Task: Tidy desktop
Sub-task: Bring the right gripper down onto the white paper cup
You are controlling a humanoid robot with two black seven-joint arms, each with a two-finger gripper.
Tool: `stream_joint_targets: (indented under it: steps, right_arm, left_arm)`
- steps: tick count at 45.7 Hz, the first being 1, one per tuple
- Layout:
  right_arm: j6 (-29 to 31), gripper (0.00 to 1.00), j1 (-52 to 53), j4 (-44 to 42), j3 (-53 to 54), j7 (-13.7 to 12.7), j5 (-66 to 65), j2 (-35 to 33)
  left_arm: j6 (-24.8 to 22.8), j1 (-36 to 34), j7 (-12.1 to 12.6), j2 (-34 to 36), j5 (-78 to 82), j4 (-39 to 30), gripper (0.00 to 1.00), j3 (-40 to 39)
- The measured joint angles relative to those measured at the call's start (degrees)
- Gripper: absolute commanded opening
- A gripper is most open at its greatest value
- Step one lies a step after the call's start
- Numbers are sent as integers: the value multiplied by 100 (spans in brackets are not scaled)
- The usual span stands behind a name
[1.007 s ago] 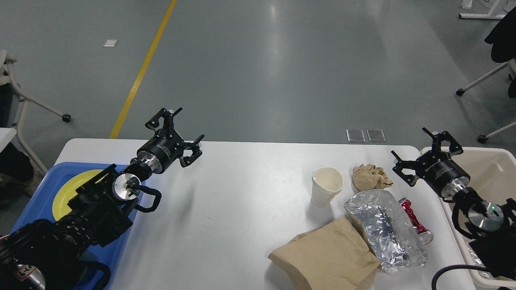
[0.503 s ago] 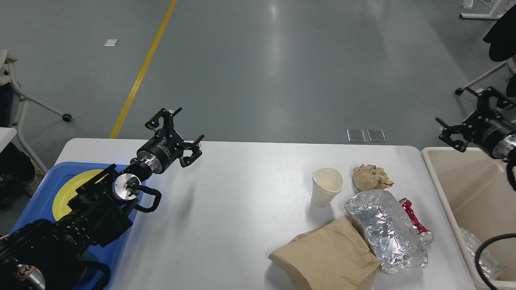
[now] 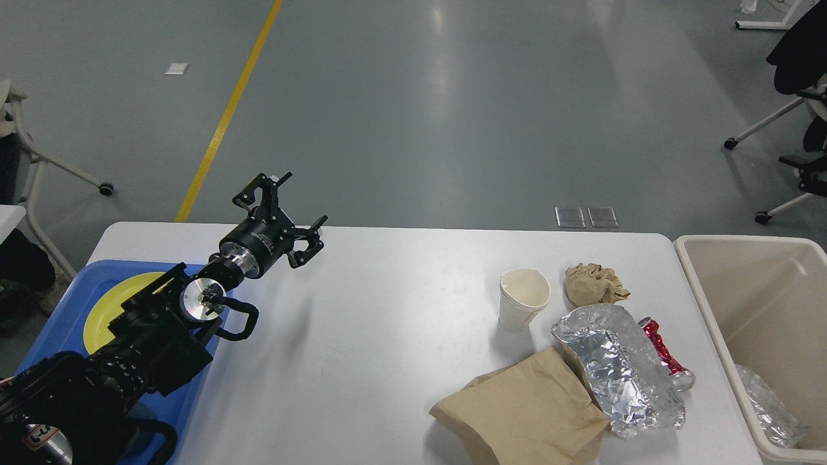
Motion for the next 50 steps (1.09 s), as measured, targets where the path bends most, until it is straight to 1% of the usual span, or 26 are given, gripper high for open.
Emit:
stream_joint_targets:
  steps: [4,12,18,23,28,34,42,50]
  right_arm:
    - [28,100,558,30,-1113,0,1,173]
    - [79,100,1501,101,-3074,-14,-48,827]
    - [101,100,2227,621,-4341,-15,-52,1339]
    - [146,100,2939,1331,-5143,-15,-73,1763]
    - [392,100,3467,1884,-5567,-7,-92,2177]
    - [789,100,3940,2402,-5632,-5,-96,2527]
    - [858,100,4427,3207,-5677,-13,-96,2831]
    - [858,100,4660,3921,-5802,-16,-97,3153]
  left_arm:
    - [0,0,0,0,0,0,97,0]
    - [0,0,0,0,0,0,97,0]
    - [0,0,0,0,0,0,97,2]
    - [0,0,0,0,0,0,97,2]
    - [0,0,0,0,0,0,97,3]
    - [0,0,0,0,0,0,97,4]
    - [0,0,-6,0,0,0,97,4]
    - [0,0,-8,0,0,0,97,3]
